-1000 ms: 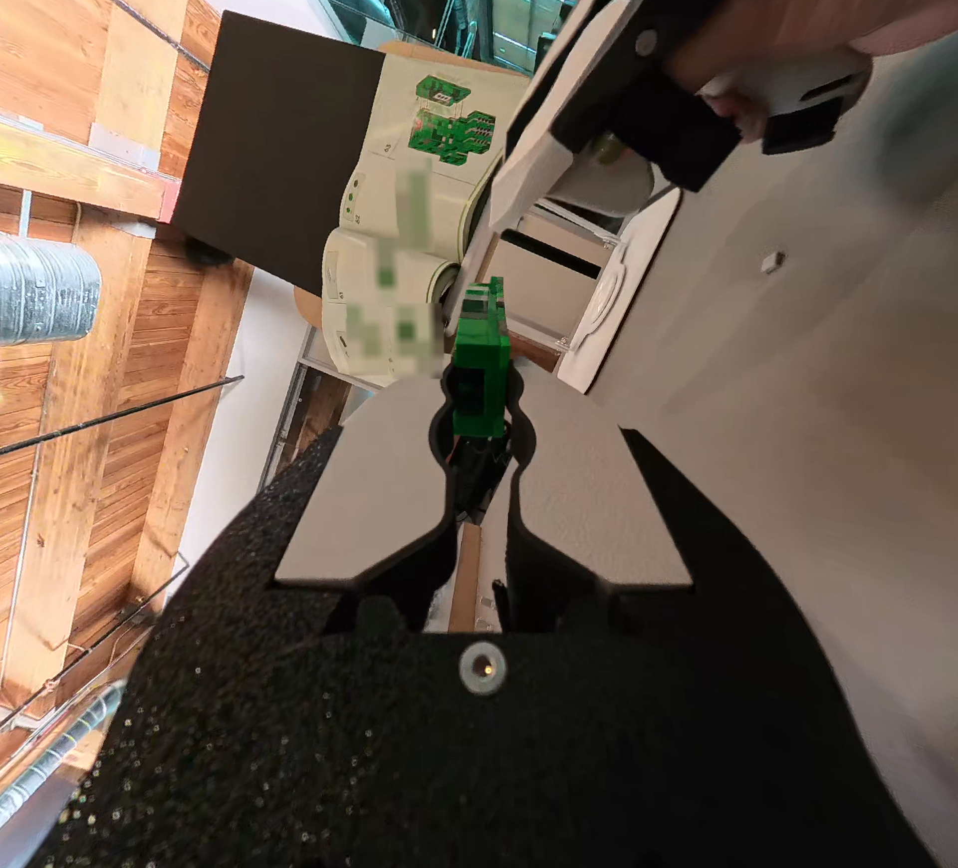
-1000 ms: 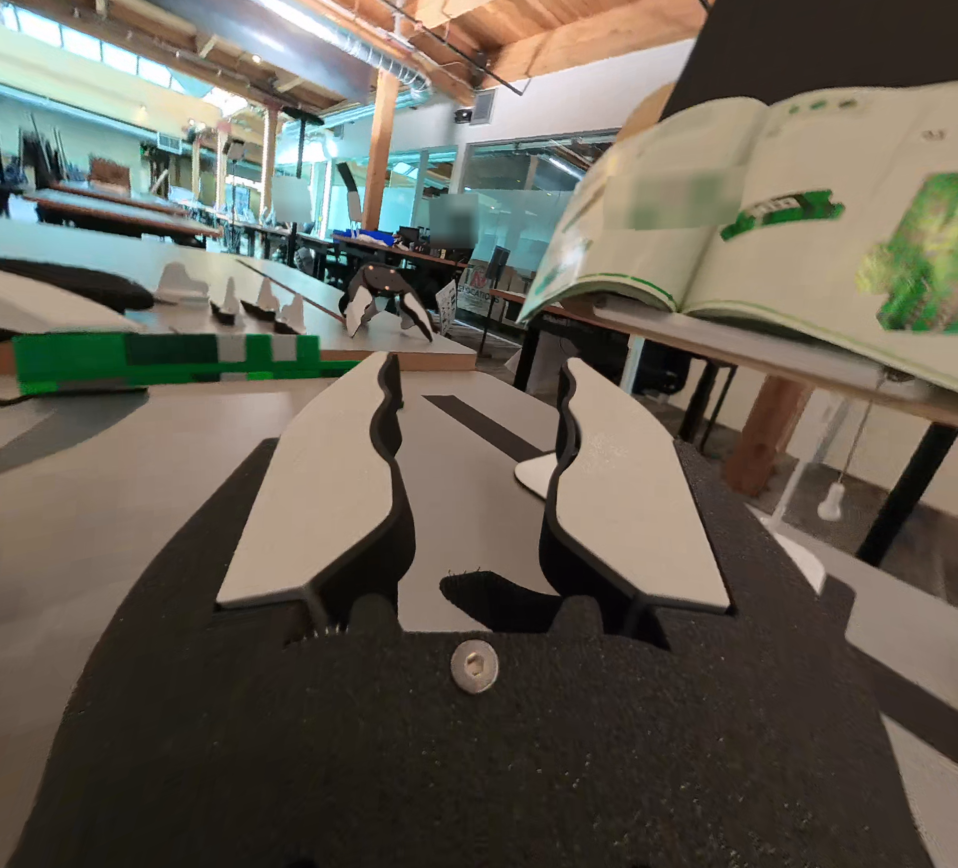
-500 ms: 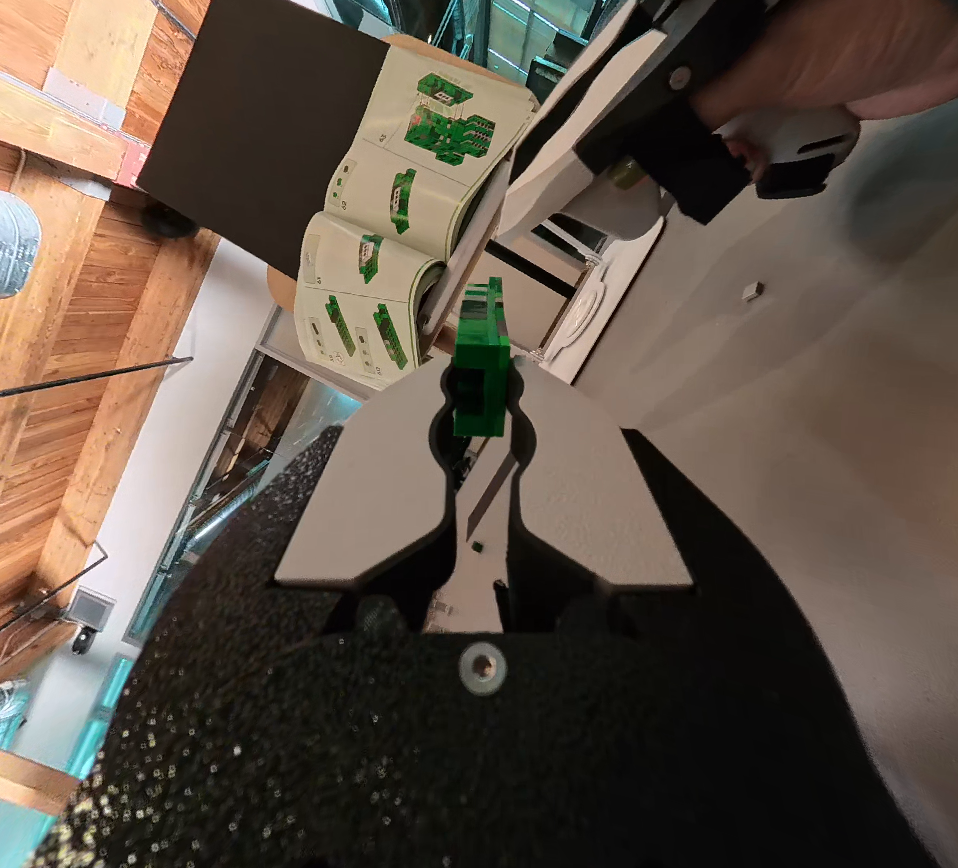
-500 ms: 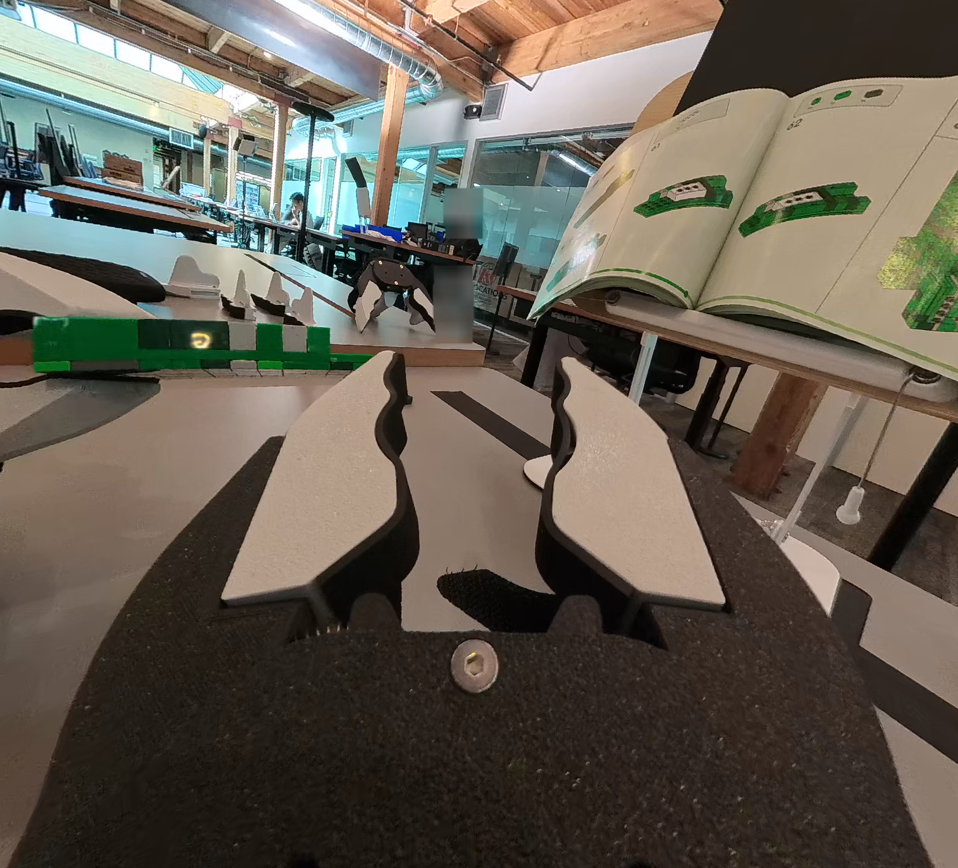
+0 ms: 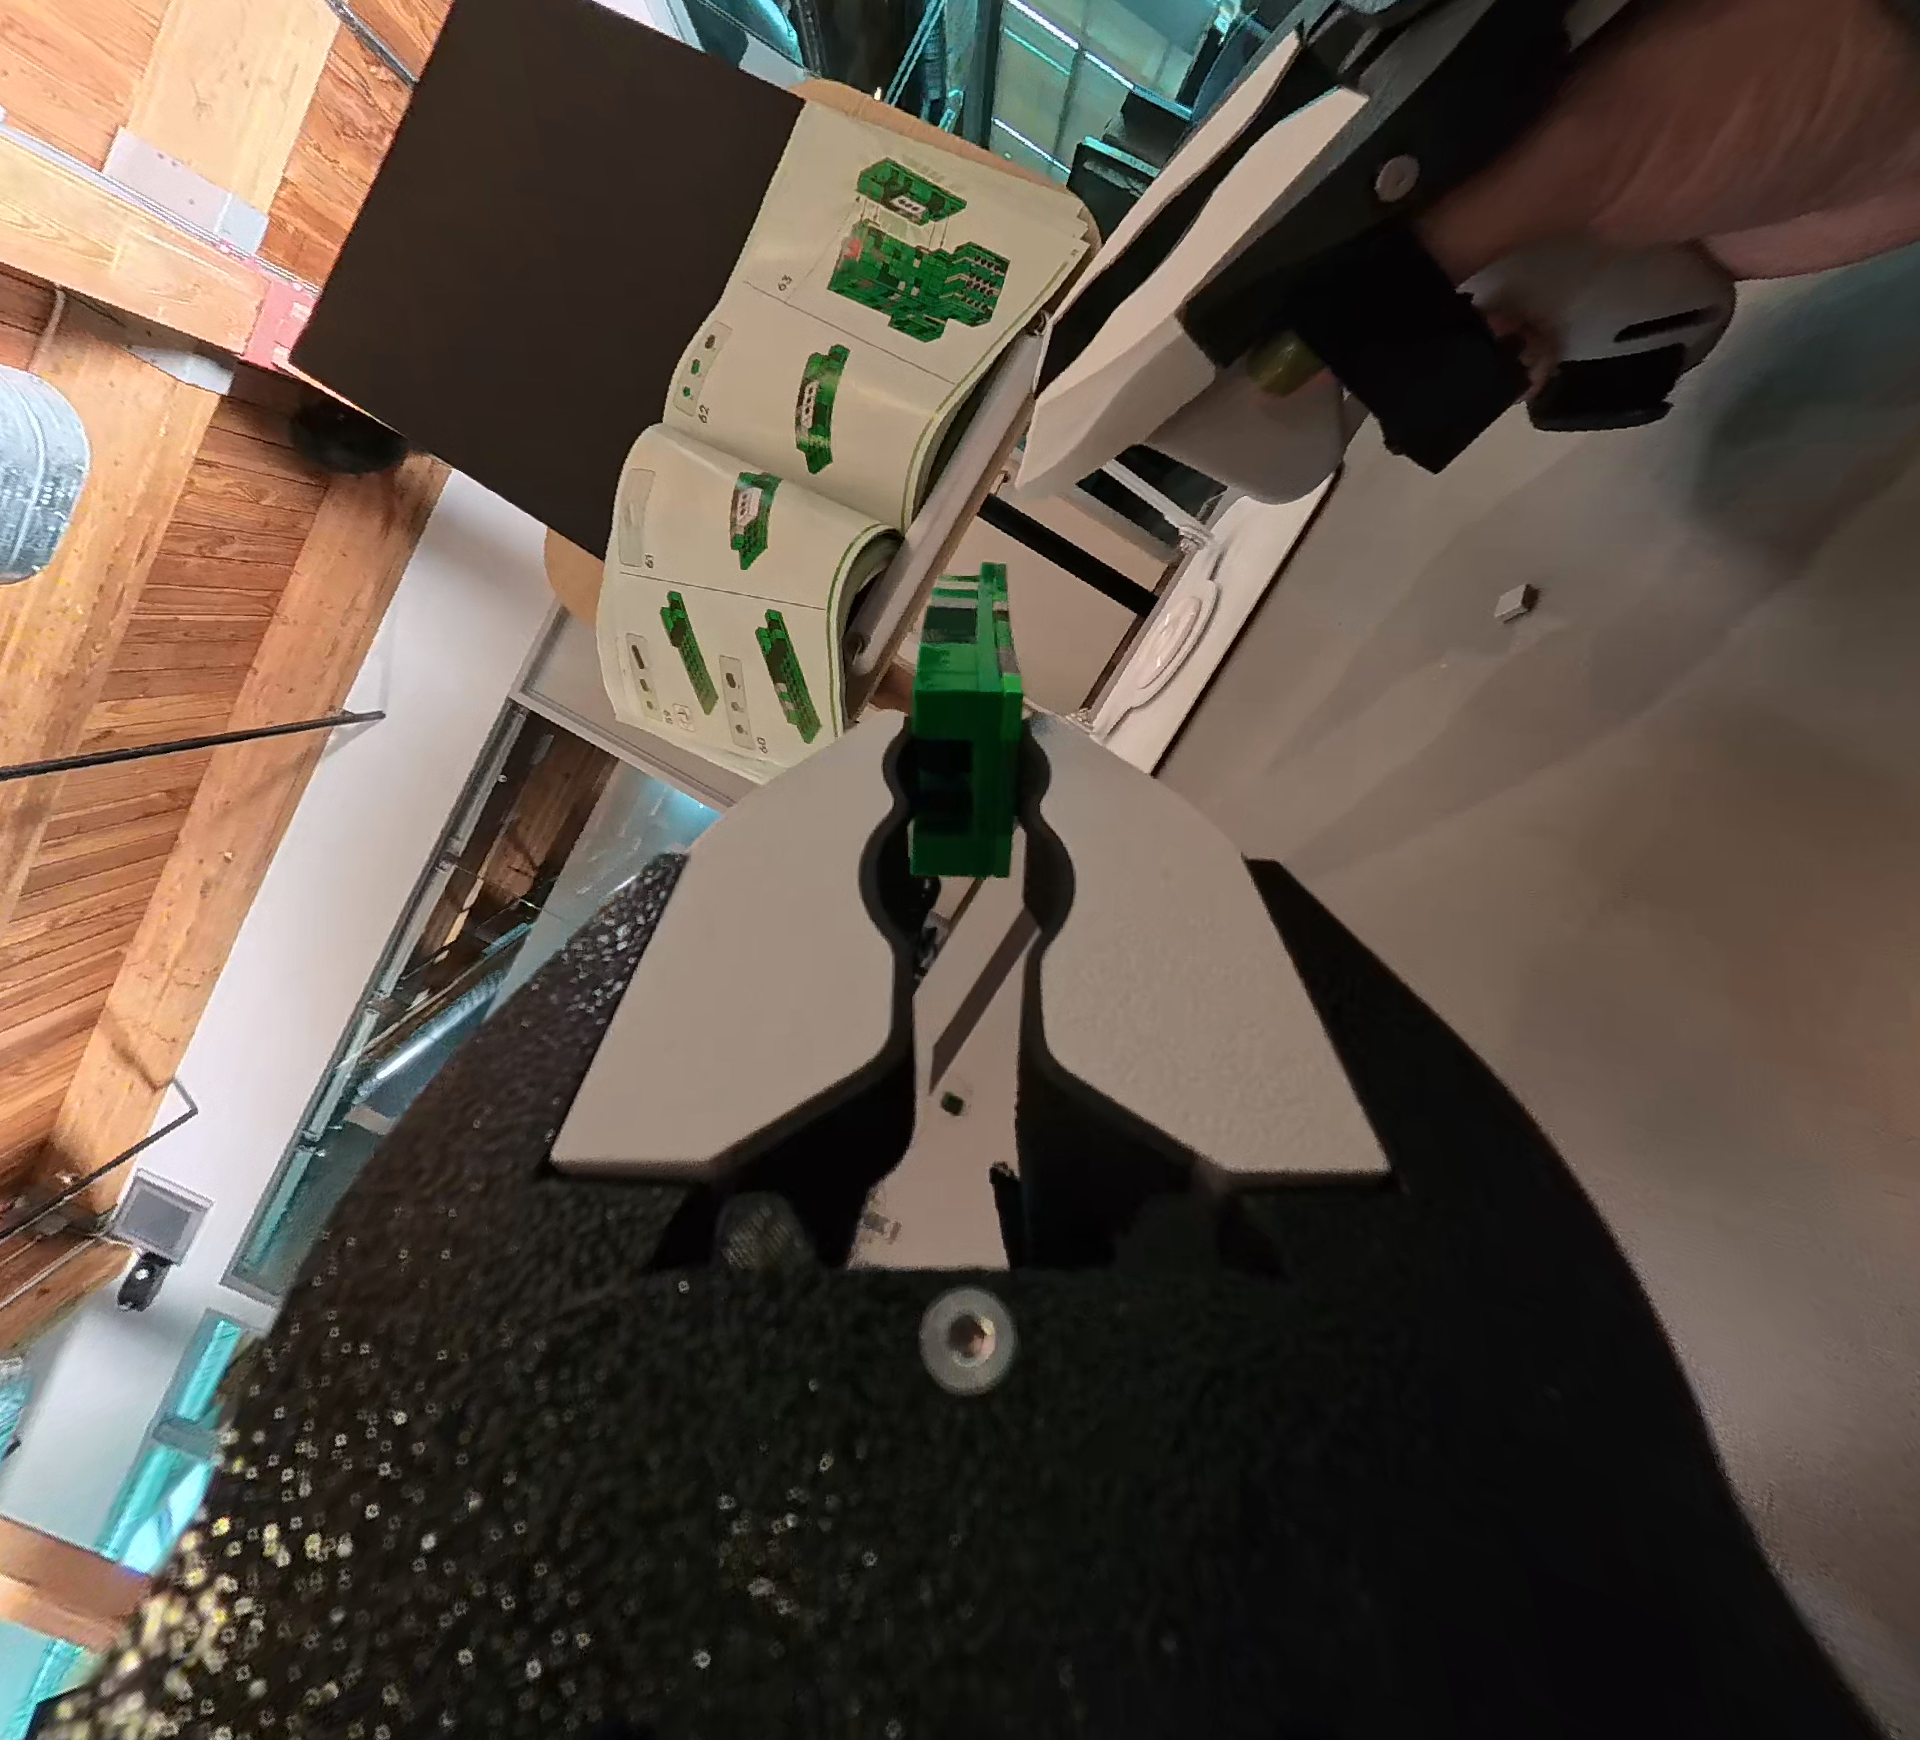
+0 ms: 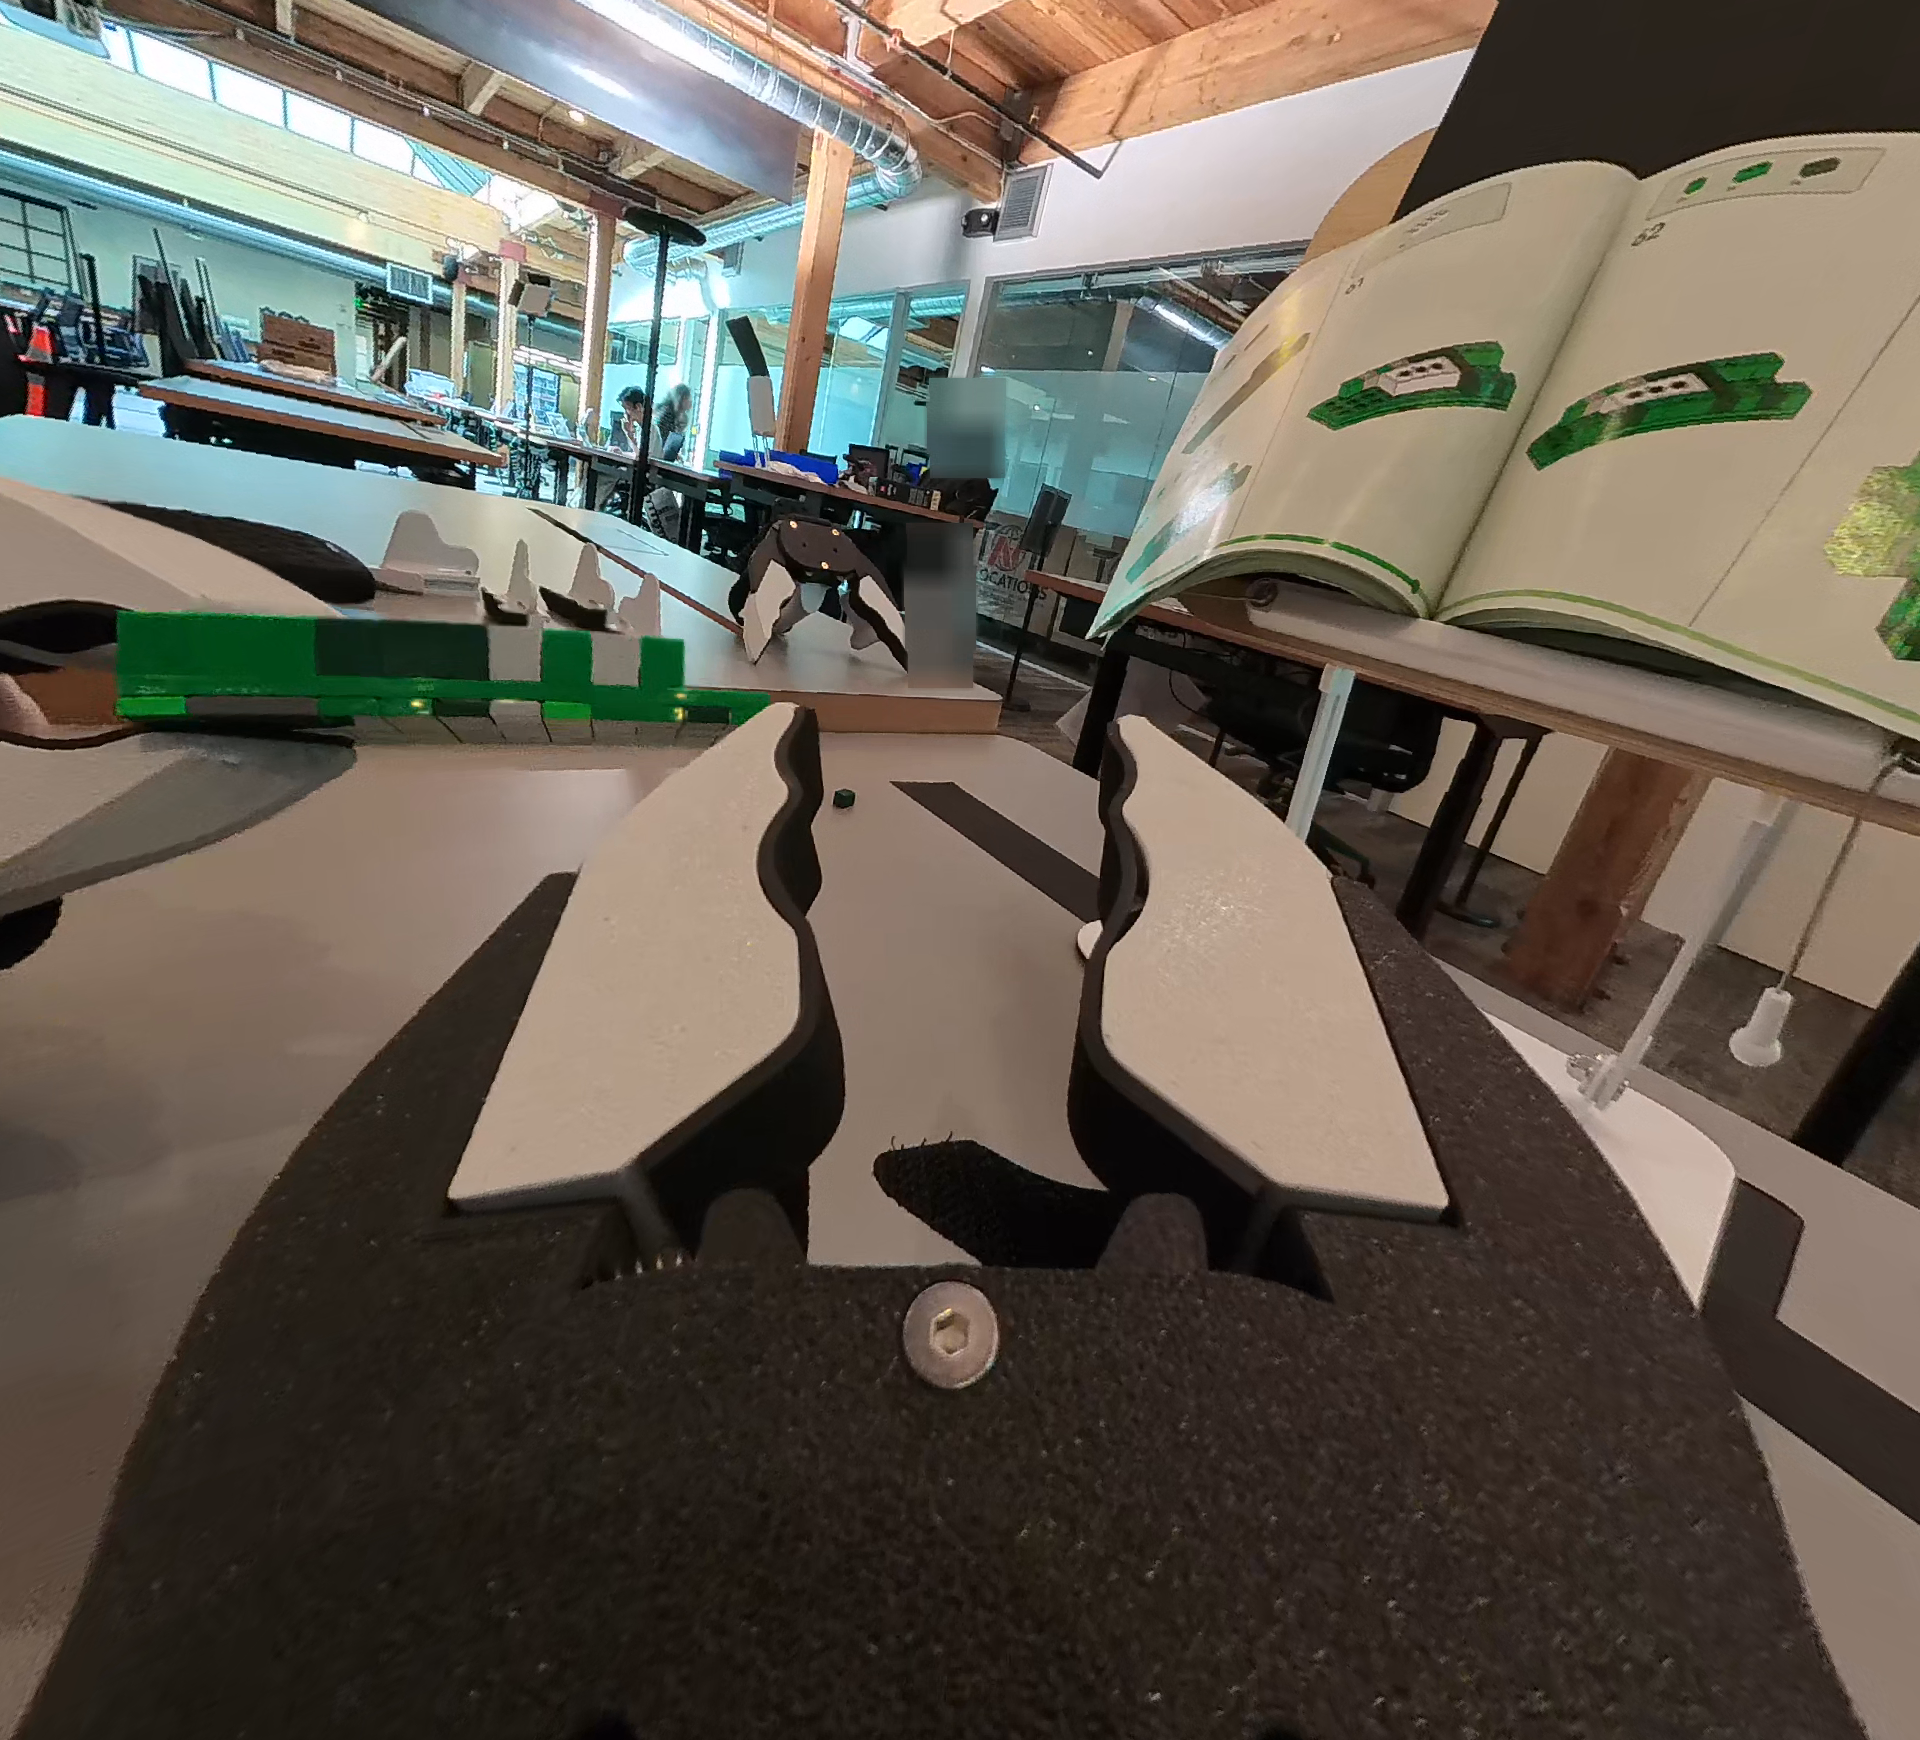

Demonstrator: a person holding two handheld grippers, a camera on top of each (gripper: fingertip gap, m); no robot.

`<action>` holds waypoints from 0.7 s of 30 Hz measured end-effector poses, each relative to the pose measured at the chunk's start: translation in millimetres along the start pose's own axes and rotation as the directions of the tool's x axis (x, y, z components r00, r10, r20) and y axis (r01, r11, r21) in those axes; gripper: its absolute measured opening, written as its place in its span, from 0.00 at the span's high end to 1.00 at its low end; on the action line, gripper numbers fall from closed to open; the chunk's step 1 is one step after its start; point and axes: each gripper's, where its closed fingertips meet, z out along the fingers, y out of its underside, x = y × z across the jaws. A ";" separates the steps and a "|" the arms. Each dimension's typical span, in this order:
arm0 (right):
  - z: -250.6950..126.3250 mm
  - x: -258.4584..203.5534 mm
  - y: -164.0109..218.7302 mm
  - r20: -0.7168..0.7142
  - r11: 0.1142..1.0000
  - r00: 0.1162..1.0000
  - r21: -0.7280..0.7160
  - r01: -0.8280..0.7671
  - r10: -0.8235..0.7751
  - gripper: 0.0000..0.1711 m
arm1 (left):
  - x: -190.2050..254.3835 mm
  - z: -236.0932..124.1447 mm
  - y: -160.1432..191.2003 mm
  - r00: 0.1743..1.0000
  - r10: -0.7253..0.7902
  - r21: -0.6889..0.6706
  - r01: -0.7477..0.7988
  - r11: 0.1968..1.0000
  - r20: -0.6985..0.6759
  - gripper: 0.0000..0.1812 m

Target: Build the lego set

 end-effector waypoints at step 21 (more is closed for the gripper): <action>3.1 -81.6 5.5 0.164 0.669 0.657 0.029 0.743 -0.736 0.65 | -2.9 3.1 22.4 0.695 -0.705 -0.148 0.689 0.709 -0.141 0.91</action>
